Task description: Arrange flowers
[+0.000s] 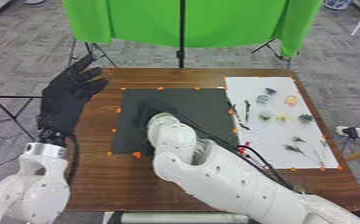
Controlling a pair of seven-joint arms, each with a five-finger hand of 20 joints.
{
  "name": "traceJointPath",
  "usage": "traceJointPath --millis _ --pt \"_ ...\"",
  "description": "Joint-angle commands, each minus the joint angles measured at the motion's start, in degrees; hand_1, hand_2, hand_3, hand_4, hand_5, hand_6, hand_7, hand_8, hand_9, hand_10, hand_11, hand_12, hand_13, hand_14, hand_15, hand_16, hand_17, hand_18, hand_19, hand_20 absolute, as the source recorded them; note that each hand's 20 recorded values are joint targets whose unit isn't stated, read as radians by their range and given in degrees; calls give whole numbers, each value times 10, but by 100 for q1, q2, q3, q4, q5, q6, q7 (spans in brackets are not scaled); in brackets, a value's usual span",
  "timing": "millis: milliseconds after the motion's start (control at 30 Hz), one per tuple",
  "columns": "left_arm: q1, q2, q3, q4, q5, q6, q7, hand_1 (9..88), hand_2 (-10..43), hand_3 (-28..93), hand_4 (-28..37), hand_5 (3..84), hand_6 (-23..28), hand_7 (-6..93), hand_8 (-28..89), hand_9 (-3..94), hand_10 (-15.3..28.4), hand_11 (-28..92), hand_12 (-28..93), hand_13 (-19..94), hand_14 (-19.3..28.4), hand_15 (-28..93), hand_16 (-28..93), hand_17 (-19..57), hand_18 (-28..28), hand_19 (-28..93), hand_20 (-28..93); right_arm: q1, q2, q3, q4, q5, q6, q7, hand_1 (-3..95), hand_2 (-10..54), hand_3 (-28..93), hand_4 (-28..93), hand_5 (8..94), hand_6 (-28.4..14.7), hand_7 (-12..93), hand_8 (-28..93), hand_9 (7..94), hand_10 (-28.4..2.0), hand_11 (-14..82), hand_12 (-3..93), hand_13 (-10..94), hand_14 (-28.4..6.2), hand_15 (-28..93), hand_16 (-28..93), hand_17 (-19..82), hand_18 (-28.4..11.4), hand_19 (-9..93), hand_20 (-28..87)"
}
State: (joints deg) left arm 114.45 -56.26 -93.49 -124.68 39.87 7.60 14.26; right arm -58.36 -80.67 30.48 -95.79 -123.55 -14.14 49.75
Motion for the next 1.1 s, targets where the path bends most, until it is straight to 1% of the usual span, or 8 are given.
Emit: traceJointPath --millis 33,133,333,367,700,833,967,1100 --pt "1193 -14 -339 -288 -106 273 216 251 51 798 -229 401 97 113 -85 335 193 245 121 253 276 542 -78 -75 284 511 207 -998 32 124 -516 -579 -290 -141 351 16 738 -267 886 -24 138 -128 890 -130 537 222 829 -131 794 185 486 -275 932 622" --pt "1163 27 -339 -288 -136 310 260 251 51 799 -230 401 98 114 -85 335 193 247 121 253 276 542 -78 -75 284 511 208 -1159 43 272 -514 -478 -687 -147 332 39 729 -259 880 -31 134 -128 889 -139 531 218 823 -135 796 185 482 -275 932 627" --pt "1102 -15 -328 -273 -96 279 178 250 50 801 -229 400 97 115 -86 335 193 248 120 253 276 543 -79 -74 284 511 208 -1233 148 167 -495 -551 -525 -185 300 78 731 -242 837 -51 118 -126 860 -155 528 218 796 -142 803 182 459 -277 932 629" --pt "1103 10 -315 -276 -114 298 202 251 51 800 -229 400 97 116 -86 335 193 248 120 253 276 543 -79 -74 284 511 208 -1248 125 207 -496 -565 -601 -214 297 81 731 -240 833 -53 117 -125 858 -156 528 218 793 -143 804 181 457 -277 932 629" --pt "1044 -8 -296 -243 -101 296 160 251 51 799 -230 400 97 115 -86 336 192 249 120 253 278 544 -80 -74 284 511 210 -1431 -71 428 -514 -393 -1001 -398 282 89 732 -233 805 -58 105 -121 837 -164 532 215 779 -150 810 177 439 -276 932 627" --pt "1080 -39 -321 -259 -87 297 130 251 52 799 -230 400 97 116 -86 336 192 250 120 253 277 545 -80 -74 284 511 210 -1668 -161 596 -704 -513 -1176 -692 281 90 733 -233 801 -59 104 -120 831 -167 534 214 772 -151 812 175 427 -276 932 625" --pt "1109 -48 -347 -268 -90 310 131 251 53 798 -230 400 97 115 -86 336 193 250 119 253 277 545 -80 -73 284 511 211 -1736 -211 697 -811 -510 -1173 -843 281 89 735 -233 800 -59 103 -120 829 -168 535 213 768 -154 814 174 423 -276 932 623" --pt "1141 -12 -322 -281 -132 342 206 251 52 799 -230 400 98 114 -86 336 193 249 118 253 276 546 -80 -74 284 510 212 -1661 -159 630 -846 -630 -1055 -755 281 89 735 -233 799 -58 103 -120 827 -169 536 212 765 -155 816 173 418 -277 932 623"
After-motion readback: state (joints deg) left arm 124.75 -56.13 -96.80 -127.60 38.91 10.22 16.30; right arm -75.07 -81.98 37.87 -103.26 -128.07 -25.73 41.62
